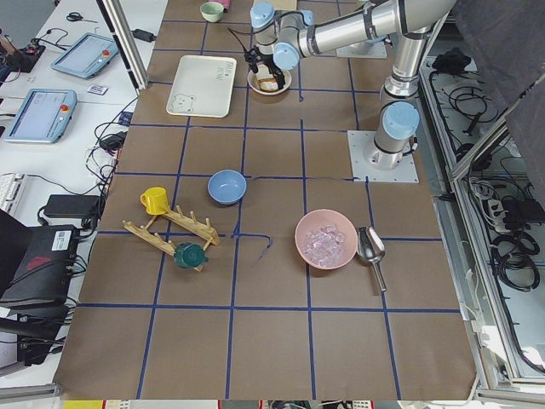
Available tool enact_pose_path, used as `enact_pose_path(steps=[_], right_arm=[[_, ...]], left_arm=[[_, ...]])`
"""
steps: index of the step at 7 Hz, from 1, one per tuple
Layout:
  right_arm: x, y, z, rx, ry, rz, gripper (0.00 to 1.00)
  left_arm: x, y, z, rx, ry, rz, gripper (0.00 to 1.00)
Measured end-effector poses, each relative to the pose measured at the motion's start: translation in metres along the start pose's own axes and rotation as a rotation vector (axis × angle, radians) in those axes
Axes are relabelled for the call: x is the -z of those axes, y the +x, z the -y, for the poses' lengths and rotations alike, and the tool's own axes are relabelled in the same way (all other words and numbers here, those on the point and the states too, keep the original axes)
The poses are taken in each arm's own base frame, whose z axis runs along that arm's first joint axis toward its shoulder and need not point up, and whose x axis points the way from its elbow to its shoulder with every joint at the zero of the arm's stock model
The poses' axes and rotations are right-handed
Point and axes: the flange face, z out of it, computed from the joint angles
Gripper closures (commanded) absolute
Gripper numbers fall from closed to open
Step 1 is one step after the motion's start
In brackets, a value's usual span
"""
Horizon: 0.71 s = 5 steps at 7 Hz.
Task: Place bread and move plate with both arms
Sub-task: 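Raise the right gripper back to its start while the left gripper reaches toward the plate, then grip the plate rim nearest the left gripper with the left gripper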
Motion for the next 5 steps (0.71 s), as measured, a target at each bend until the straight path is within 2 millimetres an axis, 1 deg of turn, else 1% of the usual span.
enact_pose_path(steps=[1, 2, 3, 4, 5], right_arm=[[-0.005, 0.0, 0.001, 0.002, 0.005, -0.003, 0.0], [-0.01, 0.003, 0.004, -0.003, 0.026, -0.012, 0.0], [-0.012, 0.006, 0.006, -0.011, 0.039, -0.014, 0.0], [-0.013, 0.008, 0.008, -0.017, 0.048, -0.012, 0.0], [-0.013, 0.009, 0.008, -0.018, 0.056, -0.013, 0.0]], left_arm=[[-0.028, 0.001, -0.006, 0.014, 0.005, -0.045, 0.09], [-0.046, 0.002, -0.008, 0.028, 0.005, -0.076, 0.12], [-0.058, 0.003, -0.007, 0.038, -0.004, -0.082, 0.21], [-0.066, 0.003, -0.006, 0.044, -0.013, -0.079, 0.27], [-0.072, 0.004, -0.005, 0.047, -0.021, -0.075, 0.3]])
